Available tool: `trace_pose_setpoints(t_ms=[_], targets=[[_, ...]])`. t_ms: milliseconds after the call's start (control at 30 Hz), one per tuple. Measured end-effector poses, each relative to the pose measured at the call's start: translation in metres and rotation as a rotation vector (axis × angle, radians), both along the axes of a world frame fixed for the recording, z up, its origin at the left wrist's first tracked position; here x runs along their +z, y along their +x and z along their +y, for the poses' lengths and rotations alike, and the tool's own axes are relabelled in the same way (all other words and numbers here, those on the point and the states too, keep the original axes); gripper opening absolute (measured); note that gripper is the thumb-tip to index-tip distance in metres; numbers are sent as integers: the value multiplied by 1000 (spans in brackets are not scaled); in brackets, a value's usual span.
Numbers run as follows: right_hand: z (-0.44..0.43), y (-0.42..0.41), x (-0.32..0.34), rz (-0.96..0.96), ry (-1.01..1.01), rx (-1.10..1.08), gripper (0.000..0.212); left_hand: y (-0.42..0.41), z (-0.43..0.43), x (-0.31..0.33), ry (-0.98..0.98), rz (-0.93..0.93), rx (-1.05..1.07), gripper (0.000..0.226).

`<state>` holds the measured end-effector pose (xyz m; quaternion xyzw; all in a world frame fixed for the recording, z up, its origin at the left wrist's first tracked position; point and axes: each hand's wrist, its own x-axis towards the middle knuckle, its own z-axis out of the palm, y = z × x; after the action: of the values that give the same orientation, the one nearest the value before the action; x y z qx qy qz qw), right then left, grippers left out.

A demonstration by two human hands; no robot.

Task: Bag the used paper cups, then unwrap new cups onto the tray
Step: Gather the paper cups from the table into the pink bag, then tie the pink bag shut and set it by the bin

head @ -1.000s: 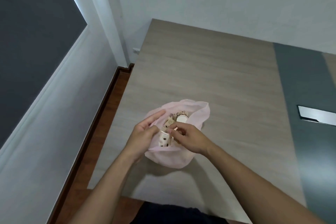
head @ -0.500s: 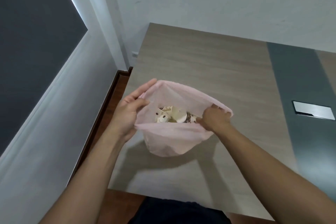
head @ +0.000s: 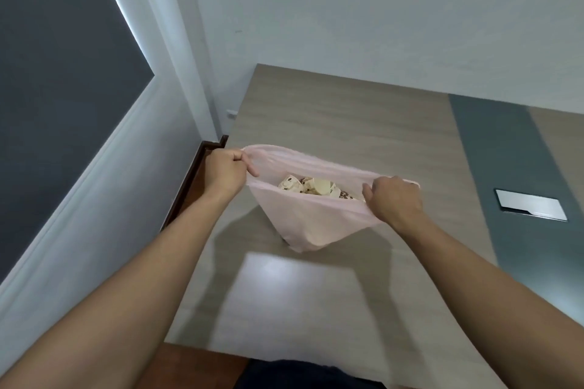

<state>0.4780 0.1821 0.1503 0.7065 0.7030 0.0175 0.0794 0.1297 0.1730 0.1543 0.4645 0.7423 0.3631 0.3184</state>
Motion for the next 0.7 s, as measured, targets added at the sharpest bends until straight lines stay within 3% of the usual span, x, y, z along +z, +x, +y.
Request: trace_pose_setpoints(t_ms=[100,167,300,500,633,700], targets=[[4,21,3,442,85,-95,62,-8,11,6,-37,-103,67,59],[6,36,9,600,128,-92,63,-14,16,4,-76,-195,108,53],[5,58,18,439,118,92,71,-19,29,8,-122,-399,216,47],[-6,83,15,334,-260,82,94,-24,26,16,-200,-679,98,46],[-11,84,6,311,-370,56,81,-36,29,0,-181,-675,-40,25],[-10,87,-2,309,-311,46,61,-43,22,-13,-188,-525,-204,40]])
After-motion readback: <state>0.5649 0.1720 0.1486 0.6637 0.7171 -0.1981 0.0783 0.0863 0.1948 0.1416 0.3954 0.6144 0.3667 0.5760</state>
